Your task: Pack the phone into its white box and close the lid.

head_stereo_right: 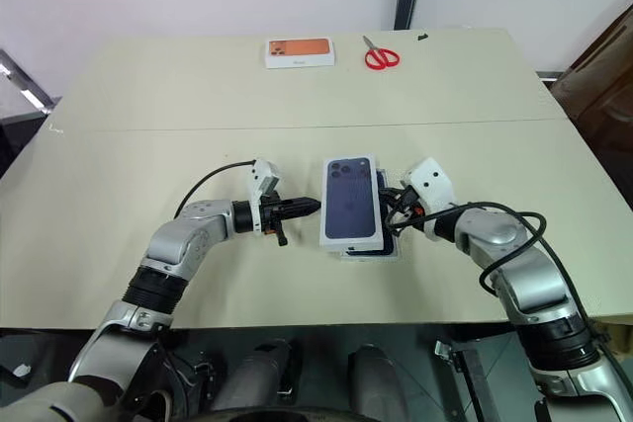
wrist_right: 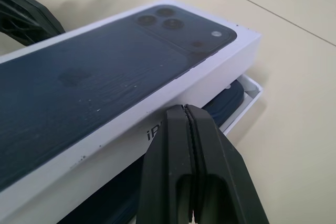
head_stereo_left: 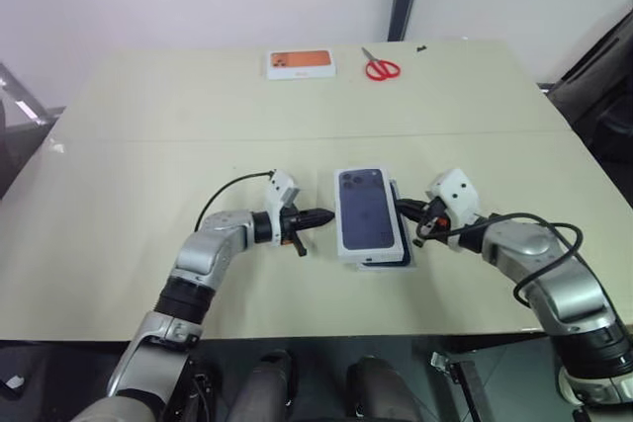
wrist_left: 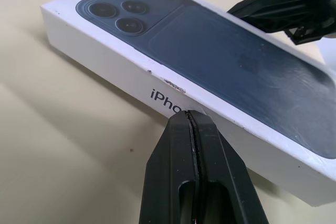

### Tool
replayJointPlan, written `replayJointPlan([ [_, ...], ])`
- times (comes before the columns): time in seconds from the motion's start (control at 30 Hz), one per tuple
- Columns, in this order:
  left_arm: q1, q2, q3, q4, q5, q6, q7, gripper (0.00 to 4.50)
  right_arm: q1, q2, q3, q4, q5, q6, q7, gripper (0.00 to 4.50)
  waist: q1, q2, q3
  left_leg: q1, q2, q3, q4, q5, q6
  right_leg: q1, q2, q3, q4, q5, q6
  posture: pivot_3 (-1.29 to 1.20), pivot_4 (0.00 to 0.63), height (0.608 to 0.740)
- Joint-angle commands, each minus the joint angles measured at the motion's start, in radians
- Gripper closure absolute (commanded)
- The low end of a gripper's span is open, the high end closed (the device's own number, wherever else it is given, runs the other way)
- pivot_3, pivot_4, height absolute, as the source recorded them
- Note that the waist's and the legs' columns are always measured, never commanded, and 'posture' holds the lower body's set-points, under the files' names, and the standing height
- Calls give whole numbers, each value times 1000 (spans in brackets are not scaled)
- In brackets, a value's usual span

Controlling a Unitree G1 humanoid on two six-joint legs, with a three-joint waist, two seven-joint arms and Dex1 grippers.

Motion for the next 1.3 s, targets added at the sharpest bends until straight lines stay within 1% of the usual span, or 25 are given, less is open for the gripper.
replayJointPlan([
  [0.03, -18, -15, -10, -19, 1, -4, -15, 4500, 17, -3, -42, -55, 6, 0, 19, 4453, 0, 0, 0, 0, 0, 0, 0, 0, 0, 0, 0, 0, 0, 0, 0, 0, 150, 734],
  [0.37, -5, -32, -32, -67, 2, 23, -14, 4500, 61, -24, -71, -123, 6, 29, 63, 4453, -2, 0, 0, 0, 0, 0, 0, 0, 0, 0, 0, 0, 0, 0, 0, 0, 150, 734],
  [0.8, 1, -45, -39, -97, -5, 48, -16, 4500, 101, -30, -88, -130, -25, 18, 76, 4453, -2, 0, 0, 0, 0, 0, 1, 0, 0, 0, 0, 0, 0, 0, 0, 0, 150, 734],
  [1.03, 8, -48, -49, -91, 0, 50, -15, 4500, 129, -34, -85, -123, -55, 4, 80, 4453, -1, 0, 0, 0, 0, 0, 1, 0, 0, 0, 0, 0, 0, 0, 0, 0, 150, 734],
  [1.2, -3, -52, -32, -64, -1, 42, -7, 4500, 145, -27, -88, -121, -73, -6, 77, 4453, -1, 0, 0, 0, 0, 0, 1, 0, 0, 0, 0, 0, 0, 0, 0, 0, 150, 734],
  [1.3, -6, -52, -46, -54, 10, 26, -20, 4500, 148, -23, -87, -122, -84, -4, 70, 4453, -2, 0, 0, 0, 0, 0, 1, 0, 0, 0, 0, 0, 0, 0, 0, 0, 150, 734],
])
